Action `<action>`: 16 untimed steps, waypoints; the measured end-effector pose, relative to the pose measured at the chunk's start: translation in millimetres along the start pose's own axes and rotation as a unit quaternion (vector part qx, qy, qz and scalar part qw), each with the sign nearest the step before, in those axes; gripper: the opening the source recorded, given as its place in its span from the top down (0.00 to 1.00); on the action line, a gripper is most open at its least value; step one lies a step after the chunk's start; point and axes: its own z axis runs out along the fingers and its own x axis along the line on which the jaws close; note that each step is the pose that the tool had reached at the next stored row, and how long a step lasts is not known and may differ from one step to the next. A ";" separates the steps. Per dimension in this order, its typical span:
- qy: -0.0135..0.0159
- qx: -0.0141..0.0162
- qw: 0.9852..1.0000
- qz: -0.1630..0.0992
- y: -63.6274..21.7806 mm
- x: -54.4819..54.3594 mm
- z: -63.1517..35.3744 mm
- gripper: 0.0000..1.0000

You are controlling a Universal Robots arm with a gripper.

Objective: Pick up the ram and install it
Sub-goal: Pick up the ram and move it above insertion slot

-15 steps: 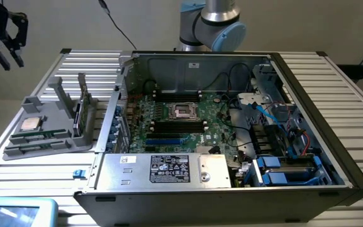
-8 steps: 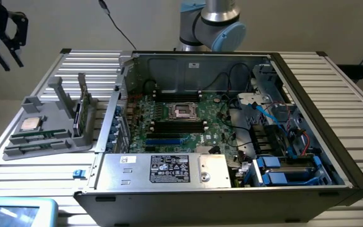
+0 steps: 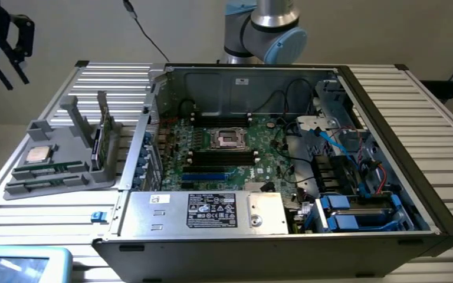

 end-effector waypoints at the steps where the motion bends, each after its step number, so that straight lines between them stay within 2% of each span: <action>1: 0.000 0.000 1.000 -0.009 0.0 0.0 0.2 0.70; 5: 0.002 -0.001 0.999 -0.045 0.1 0.2 0.5 0.70; 8: 0.004 -0.001 0.997 -0.072 0.2 0.3 0.7 0.70; 13: 0.006 -0.002 0.993 -0.117 0.3 0.4 1.1 0.70; 16: 0.008 -0.002 0.989 -0.145 0.4 0.5 1.3 0.70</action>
